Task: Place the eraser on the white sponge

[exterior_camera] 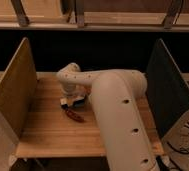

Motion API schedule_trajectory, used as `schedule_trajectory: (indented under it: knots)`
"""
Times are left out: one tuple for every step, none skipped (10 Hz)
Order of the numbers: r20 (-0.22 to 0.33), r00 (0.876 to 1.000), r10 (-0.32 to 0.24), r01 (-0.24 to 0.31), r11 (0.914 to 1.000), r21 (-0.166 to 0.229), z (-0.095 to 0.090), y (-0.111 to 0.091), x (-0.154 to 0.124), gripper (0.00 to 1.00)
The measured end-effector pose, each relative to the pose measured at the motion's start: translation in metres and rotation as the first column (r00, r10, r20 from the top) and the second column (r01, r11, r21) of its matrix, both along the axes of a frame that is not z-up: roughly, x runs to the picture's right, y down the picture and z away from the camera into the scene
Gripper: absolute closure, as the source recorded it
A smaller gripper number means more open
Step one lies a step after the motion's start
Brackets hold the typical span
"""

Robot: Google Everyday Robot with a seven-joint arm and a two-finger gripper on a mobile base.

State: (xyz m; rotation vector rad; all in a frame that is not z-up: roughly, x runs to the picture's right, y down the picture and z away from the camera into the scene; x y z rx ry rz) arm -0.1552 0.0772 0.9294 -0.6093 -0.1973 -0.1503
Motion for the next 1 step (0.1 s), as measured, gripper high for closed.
schedule_trajectory:
  knots:
    - [0.000, 1.000, 0.000, 0.000, 1.0000, 0.000, 0.0000, -0.0001, 0.0000, 0.20]
